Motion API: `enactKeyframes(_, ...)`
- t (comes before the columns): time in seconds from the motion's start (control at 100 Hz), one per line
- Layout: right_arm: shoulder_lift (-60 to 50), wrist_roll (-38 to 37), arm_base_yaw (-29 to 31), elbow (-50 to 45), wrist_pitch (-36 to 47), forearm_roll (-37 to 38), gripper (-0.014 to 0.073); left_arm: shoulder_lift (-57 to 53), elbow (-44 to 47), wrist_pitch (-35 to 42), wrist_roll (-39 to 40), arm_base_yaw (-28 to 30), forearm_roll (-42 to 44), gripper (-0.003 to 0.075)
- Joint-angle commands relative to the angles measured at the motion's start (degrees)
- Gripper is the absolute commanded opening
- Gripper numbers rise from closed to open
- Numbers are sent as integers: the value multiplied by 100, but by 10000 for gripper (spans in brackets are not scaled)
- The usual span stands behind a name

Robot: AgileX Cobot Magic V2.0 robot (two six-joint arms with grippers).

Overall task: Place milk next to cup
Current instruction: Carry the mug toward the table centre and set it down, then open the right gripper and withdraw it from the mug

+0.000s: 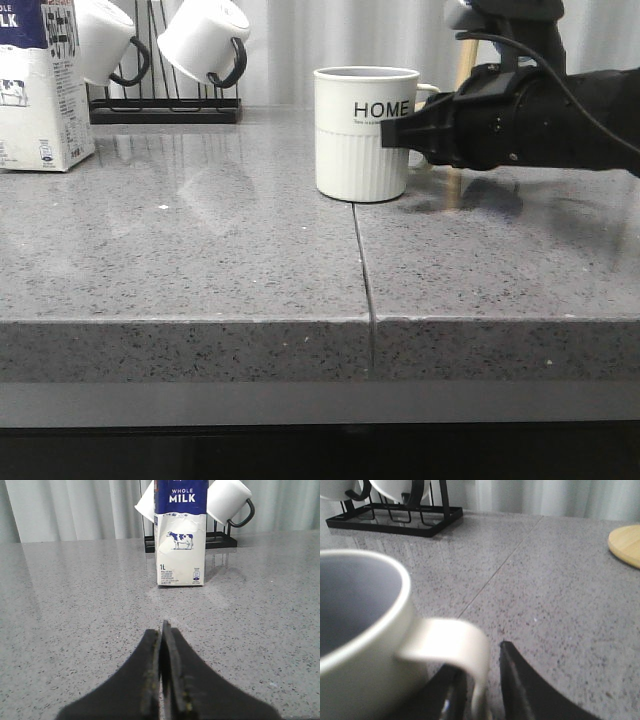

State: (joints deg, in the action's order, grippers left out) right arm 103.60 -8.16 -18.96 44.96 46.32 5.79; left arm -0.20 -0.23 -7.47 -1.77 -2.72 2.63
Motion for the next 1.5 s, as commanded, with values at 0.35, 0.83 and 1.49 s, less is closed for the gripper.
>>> enactKeyframes(0.35,-1370,30,-6,-1511,1081,-31,172,-184,250,447,31,27,-7,-20)
enactKeyframes(0.83,-5059,-43,-6,-3139,-867,-19,-66,-184,250,447,31,27,-7,-20)
enactKeyframes(1.49,-9387,-48,-6,-3234,-5092,-78,-66,-184,250,587,31,27,-7,-21)
